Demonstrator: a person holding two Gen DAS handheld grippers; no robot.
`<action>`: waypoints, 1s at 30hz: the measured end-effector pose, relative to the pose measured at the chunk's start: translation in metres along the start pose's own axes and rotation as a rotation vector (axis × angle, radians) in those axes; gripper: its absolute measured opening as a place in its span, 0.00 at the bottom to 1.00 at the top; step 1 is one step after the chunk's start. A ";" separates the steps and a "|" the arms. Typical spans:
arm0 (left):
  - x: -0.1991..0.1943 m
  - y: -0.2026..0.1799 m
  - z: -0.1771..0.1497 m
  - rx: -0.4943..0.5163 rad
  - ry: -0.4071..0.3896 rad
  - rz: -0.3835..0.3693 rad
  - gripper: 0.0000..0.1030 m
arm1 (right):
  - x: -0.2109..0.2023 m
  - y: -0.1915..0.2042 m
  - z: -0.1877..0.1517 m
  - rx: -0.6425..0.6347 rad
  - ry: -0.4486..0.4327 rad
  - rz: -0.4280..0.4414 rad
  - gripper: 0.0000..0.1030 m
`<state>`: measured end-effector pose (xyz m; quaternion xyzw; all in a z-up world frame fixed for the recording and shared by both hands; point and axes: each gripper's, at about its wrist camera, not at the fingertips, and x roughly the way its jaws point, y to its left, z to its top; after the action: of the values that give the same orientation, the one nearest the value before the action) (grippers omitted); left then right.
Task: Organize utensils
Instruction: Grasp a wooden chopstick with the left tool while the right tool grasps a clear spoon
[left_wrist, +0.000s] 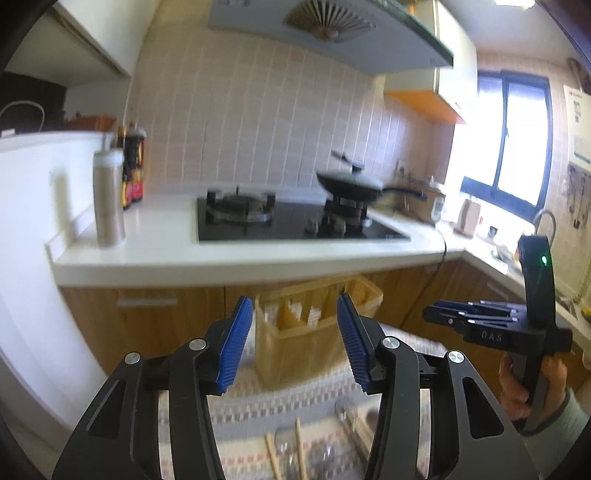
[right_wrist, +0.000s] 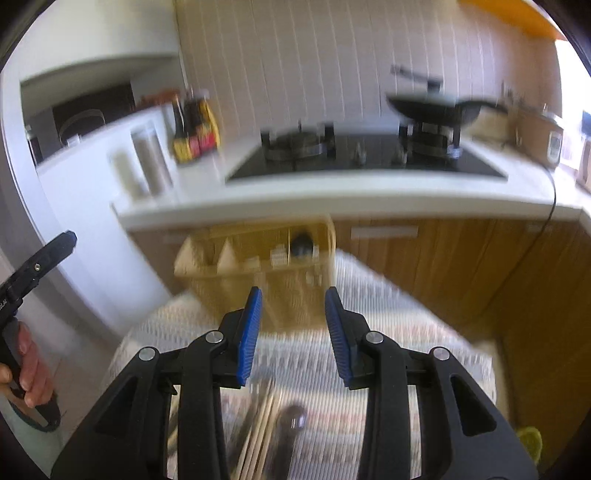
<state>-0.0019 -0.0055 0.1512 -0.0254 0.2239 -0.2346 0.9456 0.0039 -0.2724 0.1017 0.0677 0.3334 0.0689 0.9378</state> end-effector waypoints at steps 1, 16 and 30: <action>0.001 0.002 -0.004 -0.002 0.028 -0.002 0.45 | 0.004 0.001 -0.005 -0.001 0.042 -0.004 0.31; 0.096 0.053 -0.124 -0.083 0.699 -0.035 0.43 | 0.091 -0.008 -0.090 0.129 0.603 0.083 0.31; 0.120 0.040 -0.146 0.003 0.771 0.010 0.32 | 0.107 0.007 -0.118 0.097 0.710 0.071 0.15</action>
<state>0.0470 -0.0162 -0.0355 0.0672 0.5629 -0.2228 0.7931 0.0103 -0.2371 -0.0534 0.0955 0.6389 0.1045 0.7561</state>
